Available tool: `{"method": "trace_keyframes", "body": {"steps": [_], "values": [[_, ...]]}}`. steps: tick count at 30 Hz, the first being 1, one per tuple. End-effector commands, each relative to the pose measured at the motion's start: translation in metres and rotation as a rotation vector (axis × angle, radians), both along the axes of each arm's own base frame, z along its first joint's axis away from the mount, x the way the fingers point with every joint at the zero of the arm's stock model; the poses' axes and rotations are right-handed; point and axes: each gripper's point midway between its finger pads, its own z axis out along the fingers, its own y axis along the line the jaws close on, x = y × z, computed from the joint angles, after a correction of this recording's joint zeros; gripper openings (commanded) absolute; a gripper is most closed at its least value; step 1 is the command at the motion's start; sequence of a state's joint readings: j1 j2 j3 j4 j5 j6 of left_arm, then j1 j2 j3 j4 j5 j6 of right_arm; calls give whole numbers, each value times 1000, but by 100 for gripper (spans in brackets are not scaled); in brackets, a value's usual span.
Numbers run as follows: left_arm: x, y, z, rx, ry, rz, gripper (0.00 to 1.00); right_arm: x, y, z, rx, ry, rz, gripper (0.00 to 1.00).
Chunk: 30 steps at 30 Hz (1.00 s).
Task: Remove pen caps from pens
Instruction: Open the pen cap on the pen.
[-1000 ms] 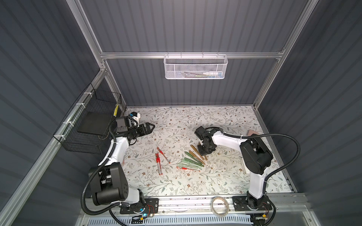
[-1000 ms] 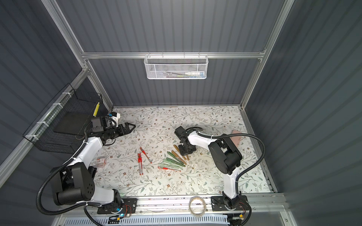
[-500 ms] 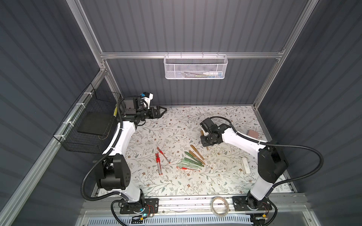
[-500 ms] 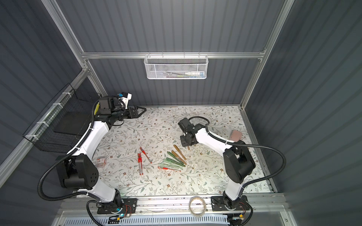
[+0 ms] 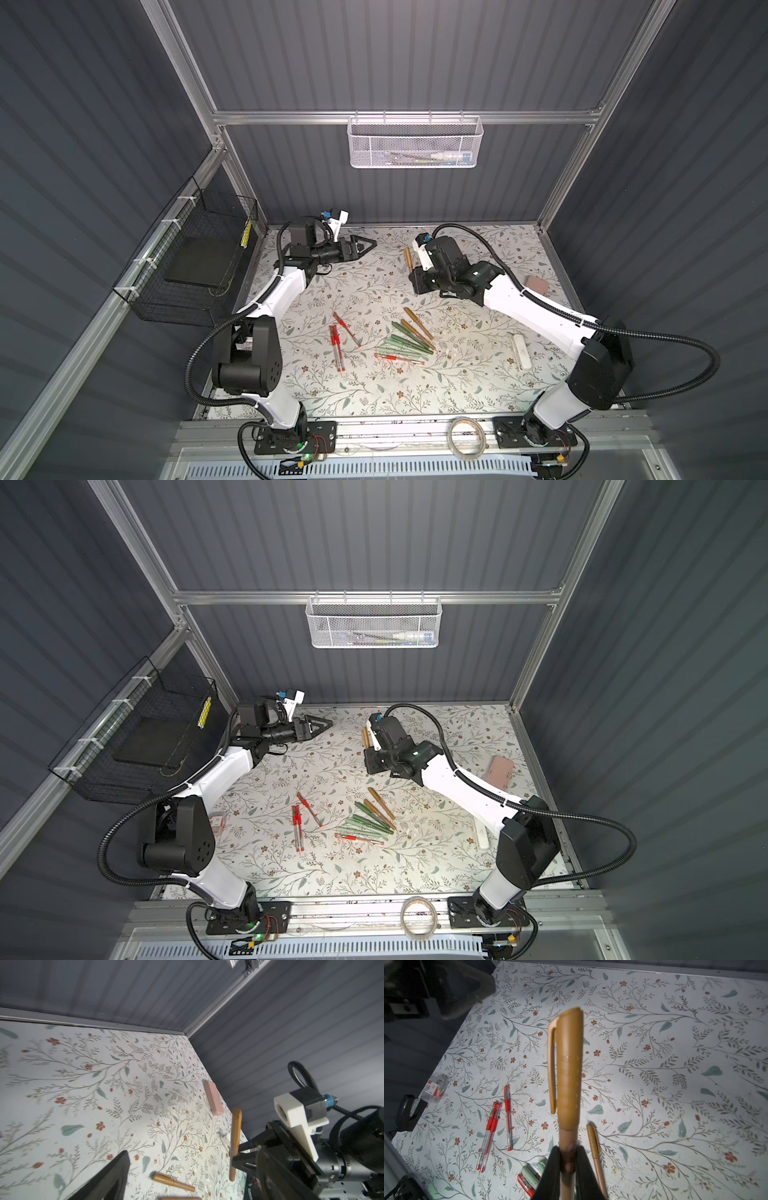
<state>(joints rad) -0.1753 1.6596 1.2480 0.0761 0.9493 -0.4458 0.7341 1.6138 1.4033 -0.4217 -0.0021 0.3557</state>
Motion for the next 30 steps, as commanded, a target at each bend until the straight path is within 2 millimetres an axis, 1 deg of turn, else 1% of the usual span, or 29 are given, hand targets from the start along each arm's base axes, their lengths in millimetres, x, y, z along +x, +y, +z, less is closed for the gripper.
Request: {"method": "trace_keyframes", "body": {"steps": [1, 2, 3, 6, 8, 11, 14, 17, 19, 22, 25, 26, 27, 28, 30], "values": [[-15, -24, 0, -8, -20, -99, 92, 1, 17, 12, 39, -25, 34, 3], [-17, -29, -1, -9, -18, -113, 91, 3, 20, 17, 56, -41, 36, 3], [-20, -35, -1, -8, -19, -127, 90, 3, 23, 17, 66, -38, 43, 3], [-28, -52, -7, 2, -5, -176, 87, 1, 29, 14, 78, -15, 70, 3], [-33, -59, -7, -6, -3, -206, 83, 0, 31, 10, 73, -1, 77, 3], [-33, -61, -1, -15, -15, -218, 75, 1, 32, 7, 64, 2, 75, 3], [-30, -60, -5, 10, -16, -204, 68, 1, 34, 8, 79, 8, 84, 3], [-28, -61, -5, 2, -10, -199, 59, 0, 39, 8, 94, 17, 99, 3], [-27, -61, -1, -9, -15, -197, 51, 1, 39, 6, 88, 20, 98, 3], [-25, -61, 0, -5, -17, -189, 40, 0, 40, 4, 82, 25, 105, 3], [-24, -61, -1, -1, -15, -180, 22, 1, 41, 5, 84, 24, 103, 3], [-23, -61, -2, 0, -13, -178, 18, 2, 41, 5, 86, 23, 103, 4], [-23, -60, -2, 2, -11, -173, 13, 2, 42, 6, 88, 21, 102, 5], [-23, -60, -1, 0, -10, -170, 11, 3, 42, 7, 92, 20, 101, 8], [-24, -60, 1, -10, -3, -168, 11, 3, 43, 8, 98, 19, 101, 20]]}}
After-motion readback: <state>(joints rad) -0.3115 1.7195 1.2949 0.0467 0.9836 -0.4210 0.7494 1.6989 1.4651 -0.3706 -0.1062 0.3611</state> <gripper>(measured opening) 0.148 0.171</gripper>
